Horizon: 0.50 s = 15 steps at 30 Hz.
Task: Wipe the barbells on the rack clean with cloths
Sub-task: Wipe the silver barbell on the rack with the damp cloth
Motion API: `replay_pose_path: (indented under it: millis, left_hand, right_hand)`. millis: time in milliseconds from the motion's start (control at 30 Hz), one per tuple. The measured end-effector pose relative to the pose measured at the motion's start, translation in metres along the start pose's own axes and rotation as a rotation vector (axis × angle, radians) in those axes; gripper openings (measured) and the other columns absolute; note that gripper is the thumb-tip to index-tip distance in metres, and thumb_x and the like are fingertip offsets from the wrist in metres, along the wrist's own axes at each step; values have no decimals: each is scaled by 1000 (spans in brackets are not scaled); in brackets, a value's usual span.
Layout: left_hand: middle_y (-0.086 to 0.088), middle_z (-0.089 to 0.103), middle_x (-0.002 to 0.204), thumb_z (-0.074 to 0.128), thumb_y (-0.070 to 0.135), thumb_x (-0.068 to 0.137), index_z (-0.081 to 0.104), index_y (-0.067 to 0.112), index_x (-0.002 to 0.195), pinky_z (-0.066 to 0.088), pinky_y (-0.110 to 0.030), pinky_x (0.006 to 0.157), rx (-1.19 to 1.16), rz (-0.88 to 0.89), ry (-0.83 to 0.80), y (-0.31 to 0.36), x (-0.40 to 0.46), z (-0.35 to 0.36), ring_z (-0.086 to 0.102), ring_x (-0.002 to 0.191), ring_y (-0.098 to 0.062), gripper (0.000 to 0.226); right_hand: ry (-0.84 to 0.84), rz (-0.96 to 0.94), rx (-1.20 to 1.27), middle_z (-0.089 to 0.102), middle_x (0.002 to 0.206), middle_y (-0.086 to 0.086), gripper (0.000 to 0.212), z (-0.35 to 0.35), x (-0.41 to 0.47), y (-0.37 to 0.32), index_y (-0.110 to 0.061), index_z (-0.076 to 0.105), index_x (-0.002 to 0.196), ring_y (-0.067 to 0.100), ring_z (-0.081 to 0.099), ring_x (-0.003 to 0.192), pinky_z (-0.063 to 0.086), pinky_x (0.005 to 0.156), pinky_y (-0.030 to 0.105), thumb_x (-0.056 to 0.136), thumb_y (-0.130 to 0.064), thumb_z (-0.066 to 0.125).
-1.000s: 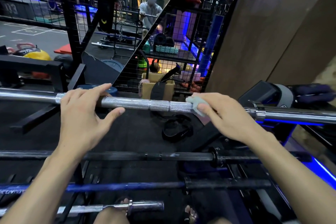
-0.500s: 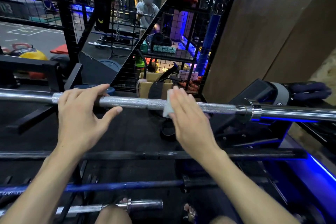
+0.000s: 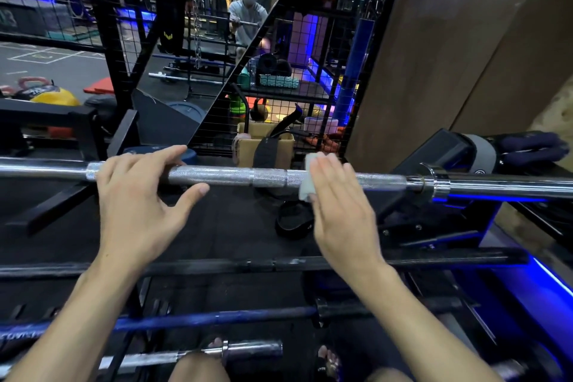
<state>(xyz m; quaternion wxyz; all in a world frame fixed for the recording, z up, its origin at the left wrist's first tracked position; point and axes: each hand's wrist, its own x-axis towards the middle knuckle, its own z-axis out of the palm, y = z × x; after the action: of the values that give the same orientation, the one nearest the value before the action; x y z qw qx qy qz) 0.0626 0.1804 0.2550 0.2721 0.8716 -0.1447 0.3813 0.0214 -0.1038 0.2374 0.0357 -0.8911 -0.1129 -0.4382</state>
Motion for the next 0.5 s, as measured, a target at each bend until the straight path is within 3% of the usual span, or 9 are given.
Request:
replay_pose_path:
  millis: [133, 267, 367, 500]
  left_hand:
    - [3, 69, 104, 64, 57, 79, 64, 18, 129, 30, -40, 101, -7, -1, 5, -2, 0, -2, 52, 103, -23, 63]
    - [6, 69, 103, 63, 59, 79, 64, 20, 128, 30, -40, 102, -16, -9, 7, -3, -1, -2, 52, 103, -23, 62]
    - [8, 68, 103, 64, 57, 78, 64, 21, 127, 29, -39, 102, -24, -11, 4, -1, -1, 1, 52, 104, -23, 61]
    - [9, 67, 104, 62, 60, 79, 64, 20, 128, 29, -38, 103, -30, -10, 3, 0, -1, 0, 53, 104, -23, 63]
  right_hand:
    - [-80, -119, -40, 50, 153, 12, 50, -13, 0, 23, 0, 49, 147, 27, 46, 143, 30, 122, 44, 98, -3, 49]
    - [-71, 99, -32, 48, 153, 14, 49, -35, -21, 73, 0, 48, 148, 30, 46, 142, 25, 124, 43, 101, -13, 39]
    - [28, 196, -16, 46, 154, 17, 50, -18, -21, 39, 4, 47, 147, 33, 40, 146, 21, 125, 44, 97, 1, 52]
    - [53, 19, 153, 47, 154, 17, 51, 13, 5, -44, 5, 48, 146, 31, 38, 148, 26, 124, 47, 96, 3, 58]
